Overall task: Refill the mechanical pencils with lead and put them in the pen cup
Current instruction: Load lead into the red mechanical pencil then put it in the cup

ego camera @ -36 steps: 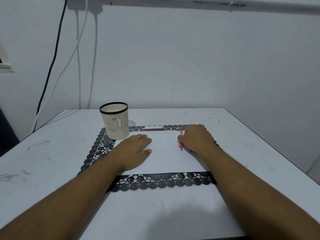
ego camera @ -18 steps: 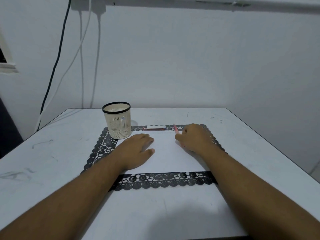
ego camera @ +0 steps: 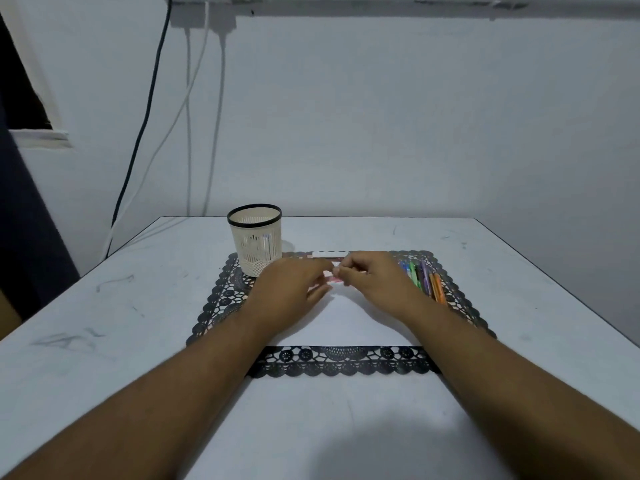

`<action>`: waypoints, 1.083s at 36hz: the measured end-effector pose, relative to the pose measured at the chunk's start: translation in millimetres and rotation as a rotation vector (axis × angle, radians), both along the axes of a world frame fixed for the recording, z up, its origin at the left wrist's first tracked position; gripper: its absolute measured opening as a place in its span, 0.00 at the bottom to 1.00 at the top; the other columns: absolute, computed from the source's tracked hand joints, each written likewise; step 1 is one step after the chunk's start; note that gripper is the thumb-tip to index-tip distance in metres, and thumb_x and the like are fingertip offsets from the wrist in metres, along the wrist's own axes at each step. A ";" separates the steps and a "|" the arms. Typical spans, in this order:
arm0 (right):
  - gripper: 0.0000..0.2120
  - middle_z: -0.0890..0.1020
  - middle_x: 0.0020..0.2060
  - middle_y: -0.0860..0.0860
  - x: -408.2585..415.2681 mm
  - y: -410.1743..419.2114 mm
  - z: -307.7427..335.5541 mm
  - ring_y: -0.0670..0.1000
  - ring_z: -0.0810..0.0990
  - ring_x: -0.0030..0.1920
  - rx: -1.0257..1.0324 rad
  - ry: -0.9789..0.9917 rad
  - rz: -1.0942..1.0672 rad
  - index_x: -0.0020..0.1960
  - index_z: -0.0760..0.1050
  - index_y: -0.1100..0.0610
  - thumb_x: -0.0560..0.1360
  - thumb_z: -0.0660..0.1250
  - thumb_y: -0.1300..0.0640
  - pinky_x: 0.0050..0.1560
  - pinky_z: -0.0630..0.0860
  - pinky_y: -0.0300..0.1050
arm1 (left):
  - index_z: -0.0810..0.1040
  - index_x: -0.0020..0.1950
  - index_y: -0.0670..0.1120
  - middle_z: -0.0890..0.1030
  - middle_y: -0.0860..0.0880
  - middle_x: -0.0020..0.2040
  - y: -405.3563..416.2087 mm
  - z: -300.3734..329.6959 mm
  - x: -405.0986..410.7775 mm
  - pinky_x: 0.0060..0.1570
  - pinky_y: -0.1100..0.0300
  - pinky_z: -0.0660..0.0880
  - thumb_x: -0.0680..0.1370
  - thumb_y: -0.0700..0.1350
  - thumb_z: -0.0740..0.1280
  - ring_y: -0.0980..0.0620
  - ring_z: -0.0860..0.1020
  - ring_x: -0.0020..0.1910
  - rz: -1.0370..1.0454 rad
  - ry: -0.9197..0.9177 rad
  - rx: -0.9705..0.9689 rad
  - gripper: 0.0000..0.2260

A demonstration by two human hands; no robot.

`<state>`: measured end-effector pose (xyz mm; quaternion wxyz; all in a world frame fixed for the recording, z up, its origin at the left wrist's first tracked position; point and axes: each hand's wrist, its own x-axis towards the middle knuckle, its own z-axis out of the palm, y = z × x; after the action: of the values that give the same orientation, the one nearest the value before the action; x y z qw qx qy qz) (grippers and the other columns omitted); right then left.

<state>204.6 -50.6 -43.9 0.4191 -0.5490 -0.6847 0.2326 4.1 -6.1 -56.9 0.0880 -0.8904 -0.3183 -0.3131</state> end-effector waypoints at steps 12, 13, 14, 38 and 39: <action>0.06 0.85 0.39 0.48 12.5 0.0 2.7 0.46 0.76 0.34 -0.082 0.256 -0.087 0.48 0.83 0.54 0.81 0.70 0.53 0.33 0.71 0.33 | 0.81 0.58 0.48 0.84 0.52 0.48 18.8 -4.4 -12.5 0.46 0.50 0.77 0.82 0.46 0.67 0.50 0.79 0.46 0.055 -0.176 -0.234 0.07; 0.07 0.85 0.39 0.50 12.6 0.0 2.5 0.47 0.76 0.33 -0.089 0.277 -0.098 0.49 0.83 0.56 0.82 0.69 0.54 0.32 0.70 0.33 | 0.81 0.59 0.47 0.84 0.51 0.49 19.1 -4.7 -12.8 0.48 0.50 0.77 0.82 0.46 0.67 0.49 0.80 0.48 0.054 -0.176 -0.236 0.07; 0.07 0.85 0.40 0.52 12.2 -0.5 2.6 0.47 0.76 0.32 -0.093 0.305 -0.106 0.50 0.83 0.58 0.82 0.68 0.56 0.30 0.70 0.32 | 0.82 0.59 0.47 0.84 0.51 0.51 19.1 -4.9 -12.7 0.50 0.49 0.77 0.82 0.45 0.67 0.49 0.80 0.50 0.054 -0.173 -0.236 0.08; 0.04 0.88 0.44 0.53 13.6 2.2 -0.8 0.46 0.80 0.39 -0.086 0.323 -0.042 0.51 0.83 0.60 0.79 0.72 0.60 0.33 0.71 0.29 | 0.81 0.58 0.48 0.83 0.52 0.49 17.2 -4.3 -12.6 0.47 0.47 0.77 0.84 0.49 0.64 0.51 0.79 0.48 0.039 -0.164 -0.223 0.09; 0.04 0.88 0.44 0.54 14.3 2.2 -0.8 0.46 0.80 0.39 -0.087 0.323 -0.047 0.51 0.83 0.60 0.79 0.72 0.60 0.33 0.71 0.29 | 0.81 0.58 0.48 0.83 0.53 0.50 17.1 -4.2 -12.6 0.47 0.47 0.77 0.84 0.48 0.64 0.50 0.79 0.48 0.039 -0.164 -0.225 0.09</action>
<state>218.9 -48.4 -44.7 0.5050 -0.5378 -0.5847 0.3374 -8.5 11.1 -61.0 -0.0325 -0.8599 -0.3745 -0.3454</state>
